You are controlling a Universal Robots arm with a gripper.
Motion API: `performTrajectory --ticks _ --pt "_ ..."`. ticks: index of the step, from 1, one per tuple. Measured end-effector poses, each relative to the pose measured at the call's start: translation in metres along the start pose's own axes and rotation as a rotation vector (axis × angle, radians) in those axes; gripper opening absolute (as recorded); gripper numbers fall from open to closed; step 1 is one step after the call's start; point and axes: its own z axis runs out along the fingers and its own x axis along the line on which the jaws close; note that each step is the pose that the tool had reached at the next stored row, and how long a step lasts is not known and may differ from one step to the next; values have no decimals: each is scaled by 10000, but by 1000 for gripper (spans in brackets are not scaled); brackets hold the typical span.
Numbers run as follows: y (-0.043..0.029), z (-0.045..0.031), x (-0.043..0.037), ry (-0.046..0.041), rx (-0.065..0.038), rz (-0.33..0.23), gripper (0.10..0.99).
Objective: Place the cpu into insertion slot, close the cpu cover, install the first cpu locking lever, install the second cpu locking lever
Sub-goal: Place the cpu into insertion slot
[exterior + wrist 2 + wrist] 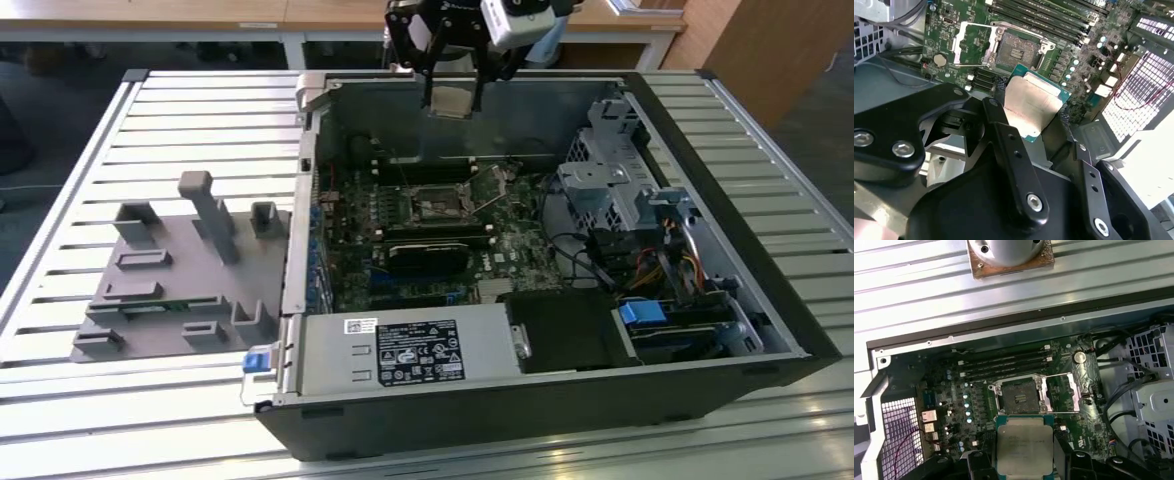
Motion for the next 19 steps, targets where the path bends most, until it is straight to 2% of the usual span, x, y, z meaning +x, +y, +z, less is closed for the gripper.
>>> performTrajectory --ticks 19 --pt "1 15 0 -148 -21 1616 541"
